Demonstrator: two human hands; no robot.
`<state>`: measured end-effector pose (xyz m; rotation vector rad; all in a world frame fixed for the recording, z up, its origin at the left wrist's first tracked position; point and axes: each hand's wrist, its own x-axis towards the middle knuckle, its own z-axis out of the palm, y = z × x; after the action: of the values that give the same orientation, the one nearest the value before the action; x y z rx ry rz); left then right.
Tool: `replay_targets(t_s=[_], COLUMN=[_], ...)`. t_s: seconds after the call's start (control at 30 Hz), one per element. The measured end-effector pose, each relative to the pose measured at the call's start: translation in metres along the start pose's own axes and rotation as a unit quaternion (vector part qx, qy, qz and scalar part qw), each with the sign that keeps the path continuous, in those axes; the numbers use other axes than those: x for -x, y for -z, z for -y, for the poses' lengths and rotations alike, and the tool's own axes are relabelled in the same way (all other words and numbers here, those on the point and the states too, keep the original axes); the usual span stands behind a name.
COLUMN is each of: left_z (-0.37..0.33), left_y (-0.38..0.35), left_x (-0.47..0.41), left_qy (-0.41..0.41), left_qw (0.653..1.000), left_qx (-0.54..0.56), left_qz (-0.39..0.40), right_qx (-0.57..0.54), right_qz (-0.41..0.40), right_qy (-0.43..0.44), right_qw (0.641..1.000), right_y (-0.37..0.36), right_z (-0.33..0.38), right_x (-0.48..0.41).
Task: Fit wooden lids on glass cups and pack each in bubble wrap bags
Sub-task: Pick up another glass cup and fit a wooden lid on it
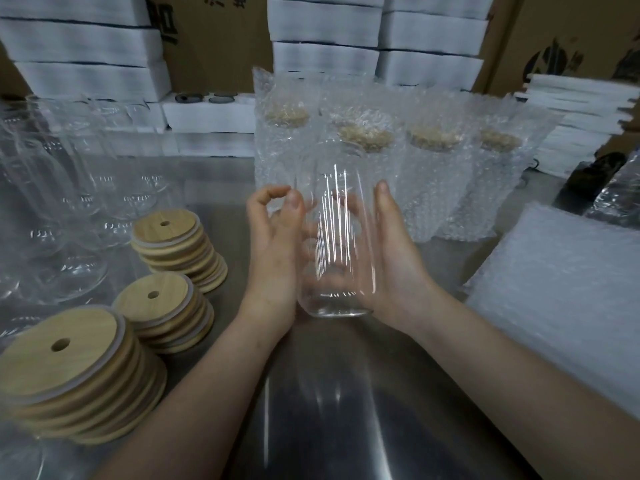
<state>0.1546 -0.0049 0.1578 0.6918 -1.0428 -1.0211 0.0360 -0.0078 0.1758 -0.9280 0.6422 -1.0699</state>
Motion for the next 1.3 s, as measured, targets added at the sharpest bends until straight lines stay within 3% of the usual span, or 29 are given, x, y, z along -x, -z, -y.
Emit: replay_targets(t_s=[0.13, 0.3, 0.53, 0.7, 0.93, 1.13, 1.3], left_z=[-0.002, 0.000, 0.000, 0.001, -0.004, -0.001, -0.001], left_y=[-0.002, -0.014, -0.016, -0.014, -0.016, -0.013, -0.011], left_x=[0.004, 0.014, 0.017, 0.015, 0.014, 0.012, 0.012], left_qy=[-0.003, 0.038, -0.017, -0.027, 0.008, 0.010, -0.017], left_qw=[0.999, 0.997, 0.998, 0.998, 1.000, 1.000, 0.998], left_qx=[0.021, -0.059, -0.057, -0.055, -0.001, -0.016, -0.056], left_qz=[-0.024, 0.016, 0.001, 0.010, 0.006, 0.020, -0.008], right_qx=[0.032, 0.187, 0.215, 0.193, 0.130, 0.097, 0.191], right_qz=[-0.008, -0.101, -0.103, -0.135, -0.149, -0.144, -0.210], right_qy=[0.077, 0.185, 0.193, 0.136, 0.112, 0.113, 0.202], right_qw=[0.996, 0.959, 0.952, 0.962, 0.974, 0.978, 0.937], right_y=[0.000, -0.003, -0.009, -0.006, 0.000, 0.004, 0.001], right_z=[0.000, -0.007, -0.008, -0.002, 0.001, 0.003, 0.008], right_x=[0.000, -0.002, -0.001, -0.005, -0.005, -0.002, -0.003])
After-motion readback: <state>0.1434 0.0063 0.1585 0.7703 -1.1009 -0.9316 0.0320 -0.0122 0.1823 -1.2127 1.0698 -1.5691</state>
